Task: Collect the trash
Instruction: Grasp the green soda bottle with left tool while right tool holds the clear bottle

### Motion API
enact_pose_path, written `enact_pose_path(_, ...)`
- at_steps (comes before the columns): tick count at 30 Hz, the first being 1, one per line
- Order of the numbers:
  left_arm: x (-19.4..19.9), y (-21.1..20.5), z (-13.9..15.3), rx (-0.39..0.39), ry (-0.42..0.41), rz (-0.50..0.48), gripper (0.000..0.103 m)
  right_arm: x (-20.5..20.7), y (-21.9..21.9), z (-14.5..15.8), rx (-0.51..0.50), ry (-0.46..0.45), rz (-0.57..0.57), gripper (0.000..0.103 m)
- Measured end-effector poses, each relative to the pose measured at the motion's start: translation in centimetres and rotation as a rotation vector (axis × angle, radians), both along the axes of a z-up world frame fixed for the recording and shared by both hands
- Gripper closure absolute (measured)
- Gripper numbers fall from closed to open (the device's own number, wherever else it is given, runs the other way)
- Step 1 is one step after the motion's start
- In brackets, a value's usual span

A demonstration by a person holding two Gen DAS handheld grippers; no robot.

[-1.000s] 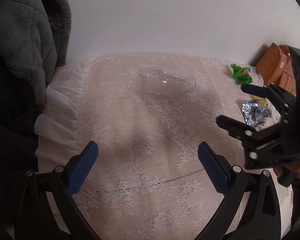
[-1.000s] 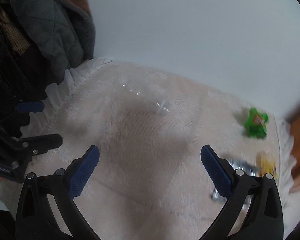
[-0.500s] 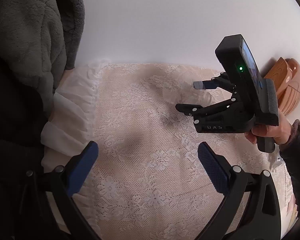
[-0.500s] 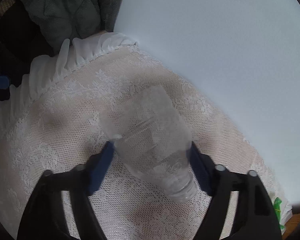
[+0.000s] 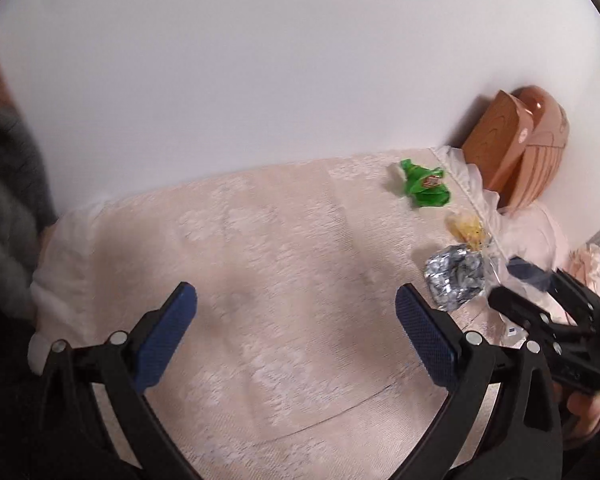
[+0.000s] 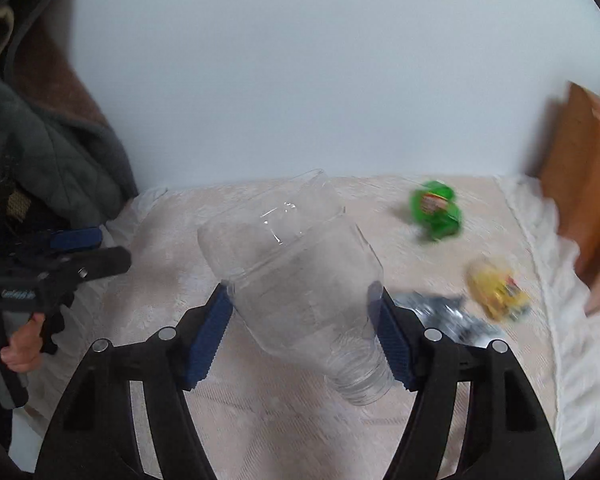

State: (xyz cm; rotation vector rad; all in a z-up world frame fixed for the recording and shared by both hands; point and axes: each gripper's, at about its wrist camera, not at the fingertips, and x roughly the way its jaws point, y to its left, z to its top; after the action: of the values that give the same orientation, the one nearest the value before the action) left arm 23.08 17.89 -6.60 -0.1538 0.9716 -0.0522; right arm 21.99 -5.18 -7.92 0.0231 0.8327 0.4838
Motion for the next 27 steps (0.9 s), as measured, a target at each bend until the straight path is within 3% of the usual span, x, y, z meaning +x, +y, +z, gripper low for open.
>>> enact_pose_path(2, 3.0, -3.4, 0.2, -0.003, -0.013, -0.082, 0.008, -1.2, -2.8, 0.2, 0.016, 0.012, -0.083, 0.033)
enact_pose_path(7, 10.7, -12.1, -1.2, -0.017, 0.026, -0.183, 0.008, -5.4, -10.8, 0.4, 0.058, 0.05, -0.281, 0.033)
enact_pose_path(12, 16.6, -18.5, -4.9, 0.071, 0.083, -0.211, 0.008, -8.7, -16.0, -0.2, 0.087, 0.074, -0.408, 0.033)
enact_pose_path(14, 17.9, -19.5, -6.3, 0.085, 0.112, -0.203, 0.016, -9.9, -17.0, -0.3, 0.102, 0.076, -0.433, 0.033)
enact_pose_path(17, 19.0, -19.2, -8.0, 0.052, 0.166, -0.167, 0.045, -11.5, -18.3, -0.5, 0.124, 0.088, -0.472, 0.033)
enact_pose_path(19, 19.0, -18.4, -8.1, -0.002, 0.17, -0.15, 0.048, -12.2, -18.6, -0.6, 0.136, 0.092, -0.483, 0.033)
enact_pose_path(21, 18.8, -18.1, -7.8, 0.007, 0.164, -0.147, 0.054, -12.8, -18.9, -0.7, 0.148, 0.093, -0.487, 0.033)
enact_pose_path(27, 14.2, -16.6, -3.7, 0.02, 0.091, -0.159, 0.055, -13.7, -18.0, 0.0, 0.16, 0.083, -0.464, 0.033)
